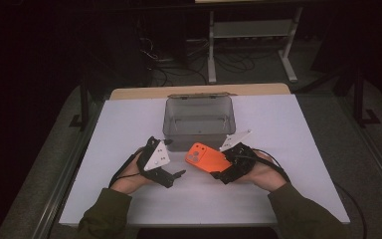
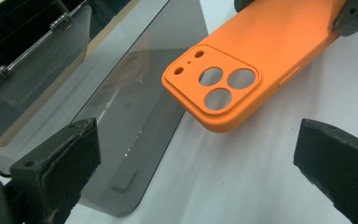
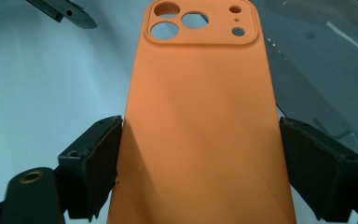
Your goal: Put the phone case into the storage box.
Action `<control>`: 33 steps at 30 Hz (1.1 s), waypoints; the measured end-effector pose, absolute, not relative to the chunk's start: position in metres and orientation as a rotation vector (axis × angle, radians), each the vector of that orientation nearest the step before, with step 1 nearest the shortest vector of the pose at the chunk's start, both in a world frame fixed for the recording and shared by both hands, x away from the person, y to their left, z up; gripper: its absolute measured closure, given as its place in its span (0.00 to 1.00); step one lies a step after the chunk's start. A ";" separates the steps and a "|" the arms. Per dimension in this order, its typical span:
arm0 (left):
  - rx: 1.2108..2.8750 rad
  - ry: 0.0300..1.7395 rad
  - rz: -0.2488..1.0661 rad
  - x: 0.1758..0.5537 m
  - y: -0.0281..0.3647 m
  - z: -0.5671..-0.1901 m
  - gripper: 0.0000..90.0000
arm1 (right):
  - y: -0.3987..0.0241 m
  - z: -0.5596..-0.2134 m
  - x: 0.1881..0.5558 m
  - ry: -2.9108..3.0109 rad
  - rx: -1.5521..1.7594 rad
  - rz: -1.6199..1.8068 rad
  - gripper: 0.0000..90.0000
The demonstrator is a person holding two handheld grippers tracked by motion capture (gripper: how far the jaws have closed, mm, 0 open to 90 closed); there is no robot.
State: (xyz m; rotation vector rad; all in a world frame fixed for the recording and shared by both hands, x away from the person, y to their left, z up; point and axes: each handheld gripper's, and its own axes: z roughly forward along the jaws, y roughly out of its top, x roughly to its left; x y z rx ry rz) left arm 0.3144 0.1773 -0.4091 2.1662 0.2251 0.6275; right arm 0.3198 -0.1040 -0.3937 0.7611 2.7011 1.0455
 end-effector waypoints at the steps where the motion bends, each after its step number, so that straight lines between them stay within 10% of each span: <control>1: 2.167 0.221 0.631 0.314 0.177 -0.409 0.00 | -0.104 -0.394 0.320 2.700 0.762 1.047 0.17; 33: 2.260 0.024 0.851 0.303 0.168 -0.413 0.00 | -0.105 -0.394 0.320 2.698 0.766 1.050 0.17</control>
